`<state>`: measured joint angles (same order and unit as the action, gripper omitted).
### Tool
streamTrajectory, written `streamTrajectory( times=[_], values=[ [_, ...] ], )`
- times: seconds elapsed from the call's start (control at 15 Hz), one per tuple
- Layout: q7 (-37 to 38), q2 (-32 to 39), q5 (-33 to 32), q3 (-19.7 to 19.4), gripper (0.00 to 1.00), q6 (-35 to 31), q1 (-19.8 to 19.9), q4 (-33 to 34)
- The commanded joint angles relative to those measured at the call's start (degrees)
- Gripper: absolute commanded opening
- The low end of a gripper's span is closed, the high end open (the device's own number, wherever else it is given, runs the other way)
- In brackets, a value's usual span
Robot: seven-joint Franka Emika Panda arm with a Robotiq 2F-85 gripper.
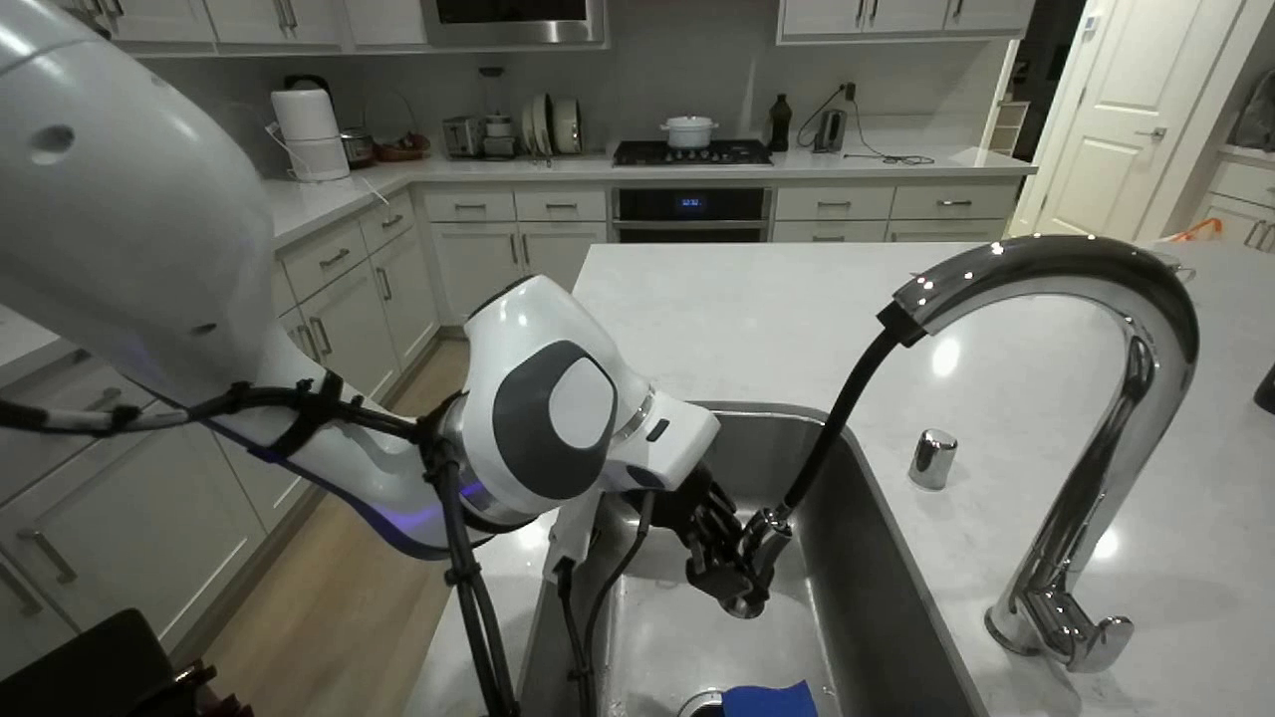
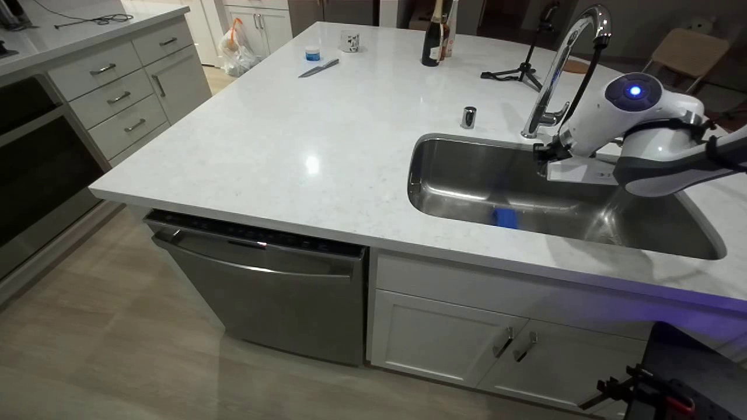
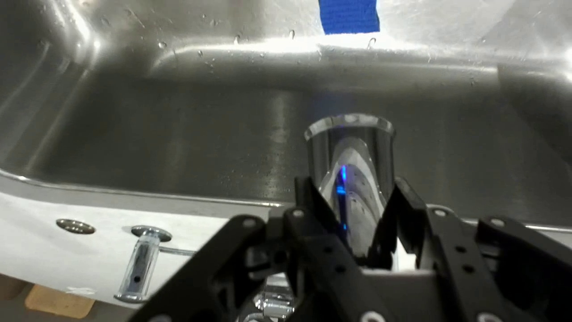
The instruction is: Pull out the faucet head
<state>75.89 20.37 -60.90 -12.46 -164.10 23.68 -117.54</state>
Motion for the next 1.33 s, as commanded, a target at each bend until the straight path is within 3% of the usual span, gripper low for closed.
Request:
streamTrajectory(
  times=[0.0,0.47,0.53,0.67,0.73,0.8,1.07,1.27],
  values=[
    [-5.94,1.23,6.27,2.99,0.2,-1.1,2.36,-1.9],
    [-13.19,2.54,13.36,6.36,0.2,0.82,4.87,-1.47],
    [-17.09,2.79,18.38,0.96,0.2,-0.19,-0.27,-1.96],
    [-21.18,3.03,23.13,-1.01,0.2,0.01,-2.05,-2.1],
    [-23.51,3.18,25.77,-2.2,0.69,0.21,-3.21,-2.07],
    [-25.69,3.35,28.34,-3.39,0.71,0.31,-4.44,-2.02],
    [-32.71,5.0,37.09,-7.77,0.99,0.73,-9.45,-2.12],
    [-36.36,5.94,41.54,-10.27,1.0,1.11,-12.42,-1.98]
  ],
)
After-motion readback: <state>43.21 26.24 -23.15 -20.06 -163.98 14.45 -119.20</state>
